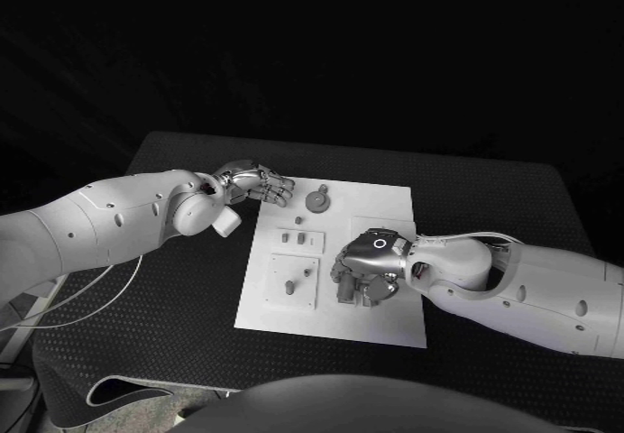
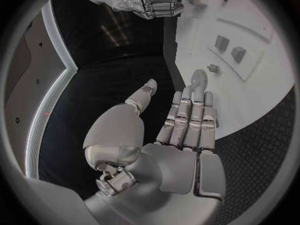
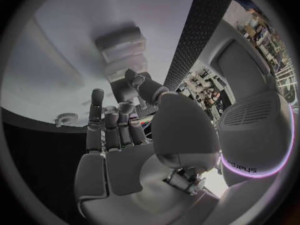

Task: Assemble the parts on the task board

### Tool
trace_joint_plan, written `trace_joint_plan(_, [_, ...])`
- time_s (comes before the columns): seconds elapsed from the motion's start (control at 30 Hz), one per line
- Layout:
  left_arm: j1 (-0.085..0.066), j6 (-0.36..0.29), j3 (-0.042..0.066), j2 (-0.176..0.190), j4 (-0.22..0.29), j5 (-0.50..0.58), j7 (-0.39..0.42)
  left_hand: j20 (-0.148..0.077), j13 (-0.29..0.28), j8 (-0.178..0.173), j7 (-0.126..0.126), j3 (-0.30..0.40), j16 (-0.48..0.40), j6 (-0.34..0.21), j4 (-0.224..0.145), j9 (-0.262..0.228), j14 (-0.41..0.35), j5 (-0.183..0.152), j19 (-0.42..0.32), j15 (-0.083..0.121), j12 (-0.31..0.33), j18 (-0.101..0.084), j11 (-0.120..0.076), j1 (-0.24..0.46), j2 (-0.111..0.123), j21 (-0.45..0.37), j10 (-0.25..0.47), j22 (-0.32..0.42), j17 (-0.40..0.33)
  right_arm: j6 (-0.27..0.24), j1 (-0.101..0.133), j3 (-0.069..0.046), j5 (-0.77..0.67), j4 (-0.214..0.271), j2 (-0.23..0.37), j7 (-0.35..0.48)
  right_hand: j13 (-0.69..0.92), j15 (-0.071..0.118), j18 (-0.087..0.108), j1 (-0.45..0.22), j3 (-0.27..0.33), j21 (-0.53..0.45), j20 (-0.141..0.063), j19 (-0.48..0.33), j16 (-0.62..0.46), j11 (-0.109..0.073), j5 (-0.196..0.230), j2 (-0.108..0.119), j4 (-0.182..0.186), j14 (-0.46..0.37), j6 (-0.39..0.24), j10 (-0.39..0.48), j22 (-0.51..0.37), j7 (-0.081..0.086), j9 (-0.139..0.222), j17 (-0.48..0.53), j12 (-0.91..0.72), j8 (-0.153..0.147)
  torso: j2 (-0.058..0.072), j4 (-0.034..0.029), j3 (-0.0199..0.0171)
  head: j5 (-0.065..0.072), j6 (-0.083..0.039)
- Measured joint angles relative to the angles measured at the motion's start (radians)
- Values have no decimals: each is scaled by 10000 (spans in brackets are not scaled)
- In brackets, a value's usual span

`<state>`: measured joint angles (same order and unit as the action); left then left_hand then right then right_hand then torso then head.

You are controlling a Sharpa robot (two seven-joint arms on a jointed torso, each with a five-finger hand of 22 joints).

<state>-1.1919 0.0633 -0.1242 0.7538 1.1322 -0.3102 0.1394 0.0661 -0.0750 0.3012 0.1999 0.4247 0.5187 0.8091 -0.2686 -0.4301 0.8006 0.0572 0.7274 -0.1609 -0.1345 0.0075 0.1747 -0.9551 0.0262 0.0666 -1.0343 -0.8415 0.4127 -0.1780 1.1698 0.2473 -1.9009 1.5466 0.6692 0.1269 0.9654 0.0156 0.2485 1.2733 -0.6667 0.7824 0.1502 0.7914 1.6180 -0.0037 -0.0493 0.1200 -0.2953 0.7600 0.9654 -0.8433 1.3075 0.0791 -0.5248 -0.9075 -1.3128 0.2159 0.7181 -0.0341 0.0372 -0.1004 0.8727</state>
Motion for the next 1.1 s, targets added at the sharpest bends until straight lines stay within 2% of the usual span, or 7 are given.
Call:
trace_joint_plan(0.47, [4,20,-1,-25,-13,-5,-6,0,0,0,0,0,0,0,0,-1,0,0,0,0,0,0,0,0,0,0,0,0,9,106,-33,0,-4,11,52,13,-84,-83,-1,39,-17,0,0,-73,-1,38,0,40,17,-84,18,107,-1,-17,0,69,0,0,0,3,-1,14,0])
trace_joint_plan(0.63, [7,26,-2,-26,-15,-6,-9,0,0,0,0,0,0,0,0,-1,0,0,0,0,0,0,0,0,0,0,0,0,9,130,-34,0,-3,-17,44,13,-186,-147,-1,93,-28,-106,81,-242,-1,113,0,94,29,-253,-27,288,-1,25,35,159,0,62,0,0,-1,24,0])
trace_joint_plan(0.67, [7,26,-2,-26,-15,-7,-9,0,0,0,0,0,0,0,0,-1,0,0,0,0,0,0,0,0,0,0,0,0,9,134,-35,0,-2,-26,36,13,-248,-174,-1,104,-33,-148,97,-278,-1,140,0,106,24,-317,-119,354,-1,40,91,186,47,154,0,-1,-1,24,0])
trace_joint_plan(0.73, [7,27,-3,-26,-15,-10,-10,0,0,0,0,0,0,0,0,-1,0,0,0,0,0,0,0,0,0,0,0,0,8,137,-39,0,3,-39,30,13,-438,-244,-1,115,-84,-226,126,-377,-1,204,0,178,27,-460,-451,526,-1,-80,165,248,236,201,0,-1,0,24,0])
trace_joint_plan(0.87, [7,30,-3,-24,-15,-12,-12,0,0,0,0,0,0,0,0,-2,0,0,0,0,0,0,0,0,0,0,0,-9,19,137,-42,0,14,-68,32,5,-638,-329,0,111,-114,-292,166,-417,-1,309,-2,334,60,-588,-829,631,-1,-146,280,326,273,17,0,-7,4,17,0])
trace_joint_plan(1.0, [8,31,-4,-21,-15,-14,-16,0,0,0,0,0,0,0,0,-1,0,0,0,0,0,0,0,0,0,0,0,-8,19,138,-42,0,29,-84,29,-8,-757,-404,-1,101,-124,-349,180,-431,-1,375,-3,447,70,-691,-1080,697,-1,-142,360,382,273,-52,0,-8,12,16,0])
trace_joint_plan(1.1, [8,31,-4,-17,-12,-16,-21,0,0,0,0,0,0,0,0,-1,0,0,0,0,0,0,0,0,0,0,0,-8,19,163,-42,0,53,-96,28,-16,-859,-491,-1,49,-124,-448,269,-520,-44,461,-3,500,70,-783,-1382,788,-1,19,426,452,321,-167,-3,-8,11,16,0])
